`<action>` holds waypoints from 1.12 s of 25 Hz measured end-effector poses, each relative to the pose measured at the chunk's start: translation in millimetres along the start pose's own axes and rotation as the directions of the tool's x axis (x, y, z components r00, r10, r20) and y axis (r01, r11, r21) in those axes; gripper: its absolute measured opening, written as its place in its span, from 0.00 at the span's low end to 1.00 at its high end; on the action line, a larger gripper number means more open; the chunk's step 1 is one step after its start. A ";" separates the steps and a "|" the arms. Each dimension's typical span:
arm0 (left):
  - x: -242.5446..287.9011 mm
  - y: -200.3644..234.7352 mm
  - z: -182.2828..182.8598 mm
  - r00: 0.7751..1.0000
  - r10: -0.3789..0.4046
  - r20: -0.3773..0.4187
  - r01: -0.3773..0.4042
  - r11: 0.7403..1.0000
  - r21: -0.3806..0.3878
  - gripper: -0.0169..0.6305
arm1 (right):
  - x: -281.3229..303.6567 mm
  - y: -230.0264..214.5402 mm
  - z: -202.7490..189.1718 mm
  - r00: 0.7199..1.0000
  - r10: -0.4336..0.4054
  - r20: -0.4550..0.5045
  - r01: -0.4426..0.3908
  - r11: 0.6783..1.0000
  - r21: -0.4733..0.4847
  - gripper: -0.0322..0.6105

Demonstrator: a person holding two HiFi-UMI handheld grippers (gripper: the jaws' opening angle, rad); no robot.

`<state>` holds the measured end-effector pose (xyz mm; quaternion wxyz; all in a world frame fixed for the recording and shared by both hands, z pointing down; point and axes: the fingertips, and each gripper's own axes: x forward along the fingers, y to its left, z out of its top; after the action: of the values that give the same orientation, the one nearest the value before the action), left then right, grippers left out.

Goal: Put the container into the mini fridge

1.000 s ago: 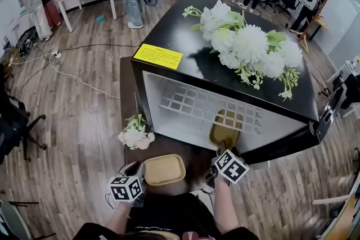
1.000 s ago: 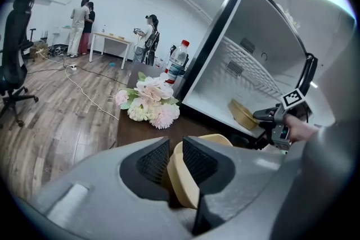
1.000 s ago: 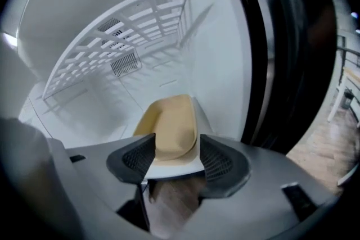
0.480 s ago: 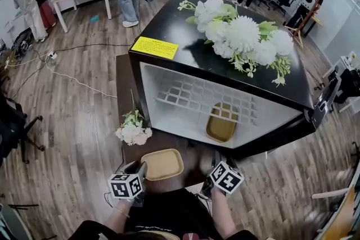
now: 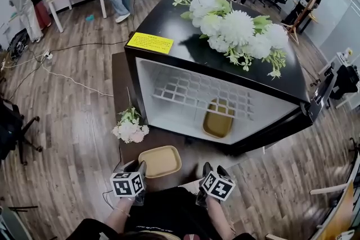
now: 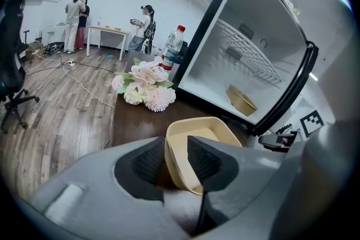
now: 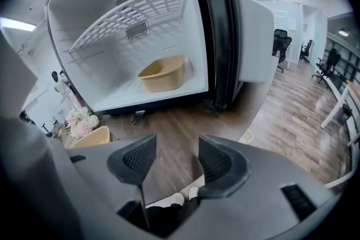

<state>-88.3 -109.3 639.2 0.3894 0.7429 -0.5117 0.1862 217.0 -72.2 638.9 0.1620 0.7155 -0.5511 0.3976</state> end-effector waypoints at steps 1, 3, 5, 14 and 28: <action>0.8 0.4 -1.8 1.000 0.004 -0.010 -0.004 1.000 -0.001 0.21 | -0.5 1.0 -4.2 1.000 0.003 -0.009 -0.003 1.000 -0.004 0.42; 3.1 0.3 -6.3 0.999 0.008 -0.038 -0.008 1.000 -0.003 0.22 | -1.1 3.7 -9.2 1.000 0.012 -0.020 -0.012 1.000 -0.014 0.42; 5.6 -1.2 -10.8 0.998 0.009 -0.066 -0.010 1.000 0.000 0.22 | -1.5 6.1 -10.8 1.000 0.017 -0.026 -0.017 1.000 -0.025 0.42; 16.1 -2.7 -24.2 0.990 0.036 -0.137 -0.040 0.999 -0.026 0.22 | -1.7 13.8 -17.8 0.998 0.038 -0.058 -0.042 0.996 -0.072 0.41; 20.1 -5.9 -23.8 0.989 0.060 -0.134 -0.067 0.997 -0.047 0.08 | 2.3 12.8 -23.0 0.993 0.063 -0.099 -0.071 0.994 -0.086 0.39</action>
<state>-71.8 -102.3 665.4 0.4354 0.7021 -0.5127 0.2339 196.4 -62.6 652.6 0.2067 0.6687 -0.5837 0.4117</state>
